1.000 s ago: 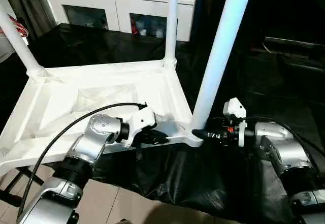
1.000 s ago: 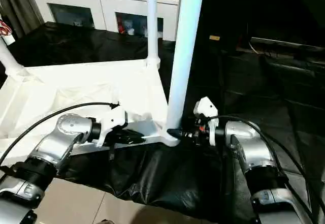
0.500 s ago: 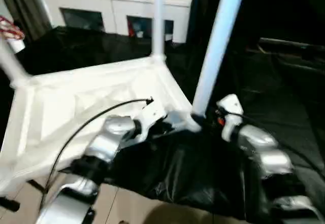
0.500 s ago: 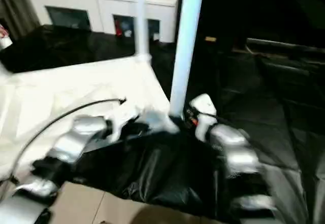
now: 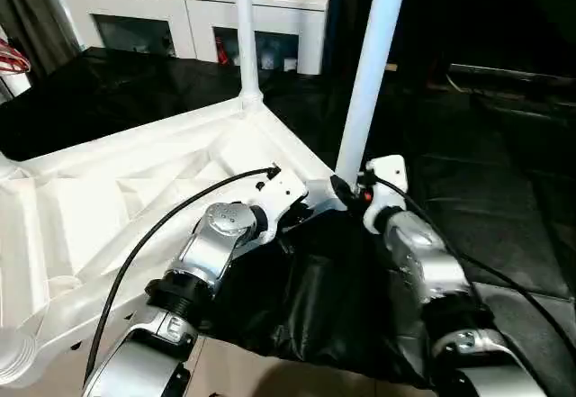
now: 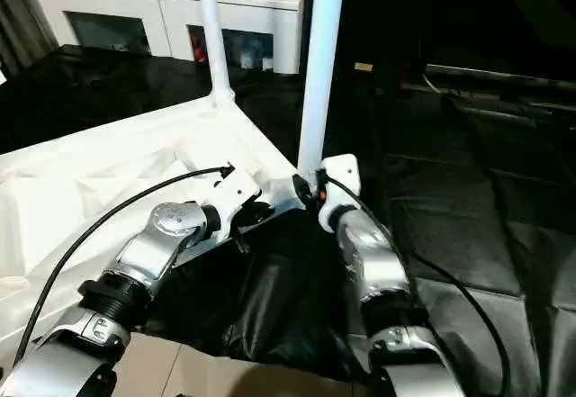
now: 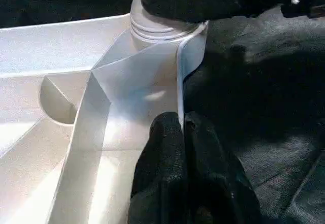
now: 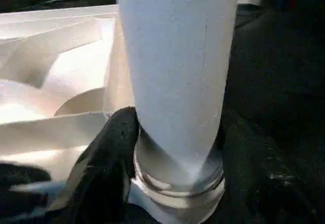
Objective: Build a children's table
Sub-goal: Rotate leg to tighten
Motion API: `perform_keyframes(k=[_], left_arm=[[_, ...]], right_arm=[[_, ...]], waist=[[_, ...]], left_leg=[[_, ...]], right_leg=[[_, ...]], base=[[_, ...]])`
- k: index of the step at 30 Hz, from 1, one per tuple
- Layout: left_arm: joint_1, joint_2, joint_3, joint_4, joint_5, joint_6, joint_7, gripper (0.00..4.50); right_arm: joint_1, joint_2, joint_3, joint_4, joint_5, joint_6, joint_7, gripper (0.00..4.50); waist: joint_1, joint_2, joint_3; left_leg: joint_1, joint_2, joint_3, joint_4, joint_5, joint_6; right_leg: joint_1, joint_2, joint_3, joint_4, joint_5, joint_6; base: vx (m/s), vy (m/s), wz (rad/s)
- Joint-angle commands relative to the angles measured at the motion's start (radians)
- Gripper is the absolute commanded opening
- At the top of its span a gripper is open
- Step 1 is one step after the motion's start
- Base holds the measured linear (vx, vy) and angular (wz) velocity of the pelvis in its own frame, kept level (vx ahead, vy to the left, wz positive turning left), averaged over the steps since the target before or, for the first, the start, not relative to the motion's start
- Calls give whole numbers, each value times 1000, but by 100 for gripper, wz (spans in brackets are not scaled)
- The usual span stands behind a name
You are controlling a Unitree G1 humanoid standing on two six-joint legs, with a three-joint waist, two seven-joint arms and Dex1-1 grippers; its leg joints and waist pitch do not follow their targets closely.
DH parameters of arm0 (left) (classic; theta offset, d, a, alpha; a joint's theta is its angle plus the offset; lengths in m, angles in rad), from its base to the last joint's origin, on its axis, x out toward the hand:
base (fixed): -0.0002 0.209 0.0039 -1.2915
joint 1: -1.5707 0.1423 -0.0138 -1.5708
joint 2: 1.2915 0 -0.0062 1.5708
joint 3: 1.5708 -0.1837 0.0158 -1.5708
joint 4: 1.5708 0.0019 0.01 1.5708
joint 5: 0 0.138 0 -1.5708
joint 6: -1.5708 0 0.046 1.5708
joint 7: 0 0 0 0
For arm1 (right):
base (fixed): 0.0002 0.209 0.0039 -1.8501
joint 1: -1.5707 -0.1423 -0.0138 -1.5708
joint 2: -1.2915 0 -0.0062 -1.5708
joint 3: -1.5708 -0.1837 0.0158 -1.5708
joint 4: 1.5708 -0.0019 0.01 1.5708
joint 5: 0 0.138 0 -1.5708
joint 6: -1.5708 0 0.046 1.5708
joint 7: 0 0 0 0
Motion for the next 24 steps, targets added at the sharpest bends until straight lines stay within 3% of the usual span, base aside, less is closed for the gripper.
perform_keyframes(k=[1,3,9,18,24], left_arm=[[-12,-23,-32,-59,-56,-61,-74,0],[-5,-9,-31,-65,-62,-65,-97,0],[22,91,-36,-97,-104,-109,-279,0],[52,190,-52,-141,-143,-129,-463,0],[66,237,-57,-161,-168,-120,-551,0]], right_arm=[[11,-4,106,-21,15,6,166,304],[14,-36,106,-28,20,10,210,304],[34,-200,130,-65,28,-3,468,304],[35,-293,144,-79,59,18,654,304],[43,-334,169,-88,76,27,778,250]], waist=[[4,-10,-65],[6,-5,-66],[9,-7,-64],[23,-7,-67],[34,-8,-67]], left_leg=[[11,47,-28,-63,-185,67],[9,46,-27,-61,-176,74],[9,48,-28,-60,-190,83],[10,54,-25,-59,-176,84],[11,55,-24,-59,-163,85]], right_leg=[[51,-98,63,-93,-268,-163],[52,-97,63,-92,-252,-166],[51,-96,61,-94,-283,-166],[48,-94,61,-84,-254,-185],[46,-93,61,-82,-247,-182]], base=[[0,0,0],[0,0,0],[0,0,0],[0,0,0],[0,0,0]])
